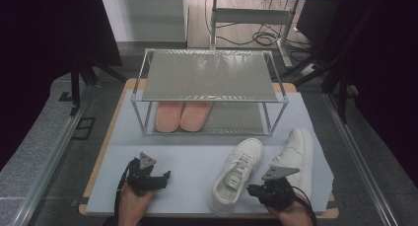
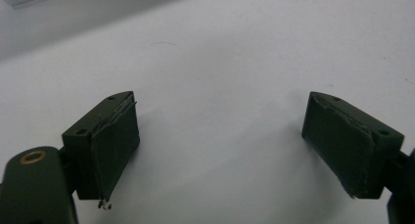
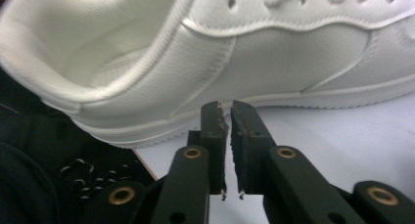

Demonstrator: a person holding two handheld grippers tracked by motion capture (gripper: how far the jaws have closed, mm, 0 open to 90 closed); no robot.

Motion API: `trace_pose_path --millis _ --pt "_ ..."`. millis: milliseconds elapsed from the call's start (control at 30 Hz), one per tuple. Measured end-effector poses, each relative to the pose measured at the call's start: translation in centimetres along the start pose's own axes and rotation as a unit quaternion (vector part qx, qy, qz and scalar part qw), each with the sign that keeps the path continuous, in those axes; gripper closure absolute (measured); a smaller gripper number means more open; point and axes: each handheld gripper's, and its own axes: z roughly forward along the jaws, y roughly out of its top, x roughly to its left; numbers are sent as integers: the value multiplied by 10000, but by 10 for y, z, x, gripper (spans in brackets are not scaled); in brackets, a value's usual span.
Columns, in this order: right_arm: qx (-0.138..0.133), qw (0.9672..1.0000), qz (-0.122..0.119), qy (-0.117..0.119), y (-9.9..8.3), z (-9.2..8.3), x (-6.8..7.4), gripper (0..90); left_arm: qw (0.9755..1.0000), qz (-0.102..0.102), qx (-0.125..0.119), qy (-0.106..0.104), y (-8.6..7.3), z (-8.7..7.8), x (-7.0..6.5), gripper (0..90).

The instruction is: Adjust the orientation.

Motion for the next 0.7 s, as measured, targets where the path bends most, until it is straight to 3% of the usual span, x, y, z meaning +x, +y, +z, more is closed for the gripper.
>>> trace_pose_path --millis 133,367,700 --pt "-159 9996 63 213 3 -10 2 895 10000 -4 -2 -2 0 0 0 138" --pt "-335 9983 -116 457 12 -21 19 895 10000 1 1 -1 0 0 0 138" --pt "-375 9965 -366 651 25 -6 37 895 10000 -20 -20 -1 0 0 0 139"
